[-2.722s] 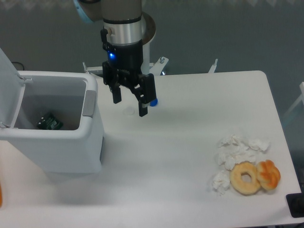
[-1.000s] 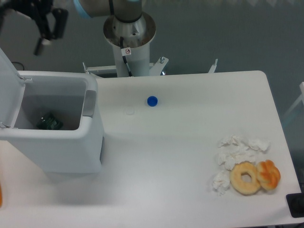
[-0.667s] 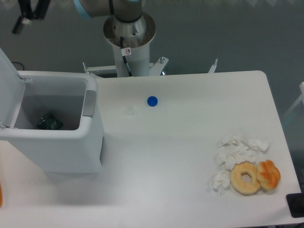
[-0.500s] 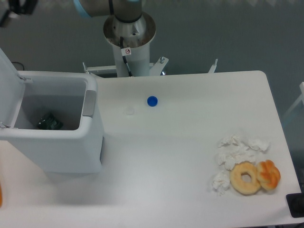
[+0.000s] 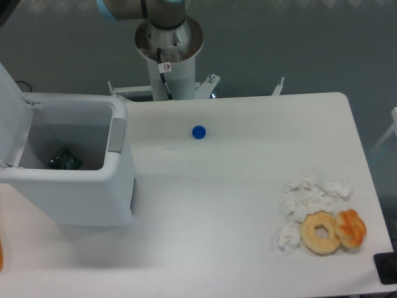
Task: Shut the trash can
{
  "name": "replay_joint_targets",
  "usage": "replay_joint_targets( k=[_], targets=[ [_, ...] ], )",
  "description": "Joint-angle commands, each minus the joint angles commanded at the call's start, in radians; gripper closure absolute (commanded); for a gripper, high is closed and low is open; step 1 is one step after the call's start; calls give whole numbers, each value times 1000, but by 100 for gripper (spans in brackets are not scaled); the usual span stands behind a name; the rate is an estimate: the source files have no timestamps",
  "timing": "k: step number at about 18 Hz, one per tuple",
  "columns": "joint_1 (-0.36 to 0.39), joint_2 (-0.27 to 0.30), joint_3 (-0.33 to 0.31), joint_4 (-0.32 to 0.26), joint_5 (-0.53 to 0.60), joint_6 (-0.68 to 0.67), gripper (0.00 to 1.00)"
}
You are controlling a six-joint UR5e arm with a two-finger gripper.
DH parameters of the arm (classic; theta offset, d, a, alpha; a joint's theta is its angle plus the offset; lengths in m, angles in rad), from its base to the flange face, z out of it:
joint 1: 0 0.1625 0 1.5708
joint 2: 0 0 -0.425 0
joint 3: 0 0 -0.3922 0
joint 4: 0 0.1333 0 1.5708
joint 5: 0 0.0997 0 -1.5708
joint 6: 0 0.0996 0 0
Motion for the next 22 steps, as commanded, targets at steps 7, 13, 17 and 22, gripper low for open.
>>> replay_joint_targets(
  k=[7,13,17,22],
  targets=[
    [-49,-60,40,11,0,18,0],
    [-98,-120,66,28,0,52,0],
    [-124,-138,71,28,2,52,0],
    [-124,-149,60,28,17,54,0]
  ],
)
